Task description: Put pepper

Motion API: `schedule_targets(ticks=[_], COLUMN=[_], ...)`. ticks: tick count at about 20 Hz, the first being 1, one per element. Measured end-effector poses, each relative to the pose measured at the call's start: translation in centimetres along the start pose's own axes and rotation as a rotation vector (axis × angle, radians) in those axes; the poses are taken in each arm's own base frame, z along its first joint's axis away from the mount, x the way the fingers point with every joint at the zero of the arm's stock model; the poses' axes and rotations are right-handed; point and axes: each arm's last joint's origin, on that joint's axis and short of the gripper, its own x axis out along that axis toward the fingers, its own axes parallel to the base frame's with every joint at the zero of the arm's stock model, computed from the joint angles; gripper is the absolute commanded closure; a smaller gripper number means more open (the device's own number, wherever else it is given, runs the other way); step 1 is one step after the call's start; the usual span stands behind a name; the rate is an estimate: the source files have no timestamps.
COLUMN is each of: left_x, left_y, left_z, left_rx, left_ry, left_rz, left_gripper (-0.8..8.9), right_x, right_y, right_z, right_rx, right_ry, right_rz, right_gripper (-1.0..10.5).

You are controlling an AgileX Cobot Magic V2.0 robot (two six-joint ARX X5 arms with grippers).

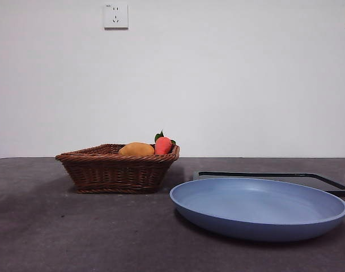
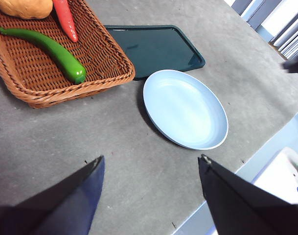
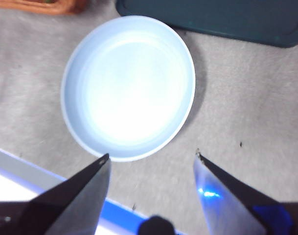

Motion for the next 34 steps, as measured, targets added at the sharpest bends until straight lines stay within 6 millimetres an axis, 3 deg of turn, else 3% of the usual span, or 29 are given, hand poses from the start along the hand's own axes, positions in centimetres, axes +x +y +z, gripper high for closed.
schedule_targets(ticks=[5,9,14,21,23,27,34], left_x=[0.0,0.0,0.0,0.0,0.0,0.0,0.1], left_y=[0.0,0.0,0.0,0.0,0.0,0.0,0.0], left_z=[0.0,0.0,0.0,0.0,0.0,0.0,0.9], left_rx=[0.000,0.000,0.000,0.000,0.000,-0.005,-0.024], left_ry=[0.000,0.000,0.000,0.000,-0.001,-0.001,-0.022], left_rz=[-0.001,0.000,-0.001,0.000,0.000,0.000,0.057], left_gripper=[4.77,4.77,4.77,4.77,4.77,4.77,4.77], right_x=[4.9,7.7,11.8,15.8,16.5,17.1,16.0], right_y=[-1.9,-2.9,-4.5,-5.1,-5.1,-5.1,-4.8], right_z=[2.9,3.8,4.4,4.4,4.2,4.1,4.2], right_rx=[0.029,0.043,0.068,0.057,0.054,0.056,0.089], right_ry=[0.064,0.107,0.179,0.245,0.263,0.280,0.272], right_rz=[0.010,0.014,0.017,0.032,0.036,0.037,0.045], right_gripper=[6.5,6.5,6.5,6.9,7.4,9.4,9.4])
